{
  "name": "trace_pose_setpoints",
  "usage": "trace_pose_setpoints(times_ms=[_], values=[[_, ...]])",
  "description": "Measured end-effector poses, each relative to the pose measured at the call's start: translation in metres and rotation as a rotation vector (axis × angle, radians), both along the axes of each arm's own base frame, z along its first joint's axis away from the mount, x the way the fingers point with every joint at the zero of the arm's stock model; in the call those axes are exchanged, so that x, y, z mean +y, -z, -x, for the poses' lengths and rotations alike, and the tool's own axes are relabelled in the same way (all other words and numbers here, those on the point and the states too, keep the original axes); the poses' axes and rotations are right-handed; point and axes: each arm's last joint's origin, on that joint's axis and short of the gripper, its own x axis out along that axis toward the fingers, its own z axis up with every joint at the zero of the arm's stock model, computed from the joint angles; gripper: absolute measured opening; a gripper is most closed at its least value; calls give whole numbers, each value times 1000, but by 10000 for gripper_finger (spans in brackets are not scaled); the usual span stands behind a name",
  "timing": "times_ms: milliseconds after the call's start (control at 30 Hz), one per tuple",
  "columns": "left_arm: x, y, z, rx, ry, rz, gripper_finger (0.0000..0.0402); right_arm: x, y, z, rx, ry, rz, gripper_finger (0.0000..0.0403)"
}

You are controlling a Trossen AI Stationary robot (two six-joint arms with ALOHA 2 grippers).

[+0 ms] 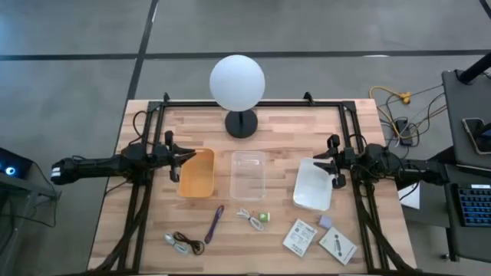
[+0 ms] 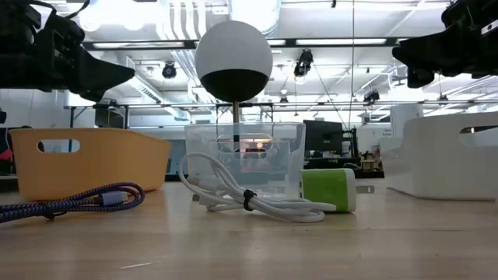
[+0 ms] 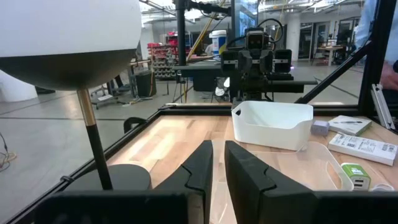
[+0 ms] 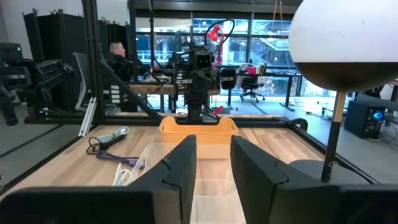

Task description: Pick and place items into bin

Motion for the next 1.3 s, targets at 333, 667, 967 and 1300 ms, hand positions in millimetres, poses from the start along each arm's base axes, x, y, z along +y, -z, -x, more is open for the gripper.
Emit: trace_pose_setpoints(times_ms=[333,667,967,1300], values=[[0,0,0,0,0,0,26,0,0,0,0,0,-1,89],[0,0,0,0,0,0,26,0,-1,0,-10,-6,-21,89],[0,0,0,1,0,0,26,4,-18,-10,15,-204,-542,89],[0,1,-1,13,-2,1,26,-1,-92,-83,342,-101,-570,89]])
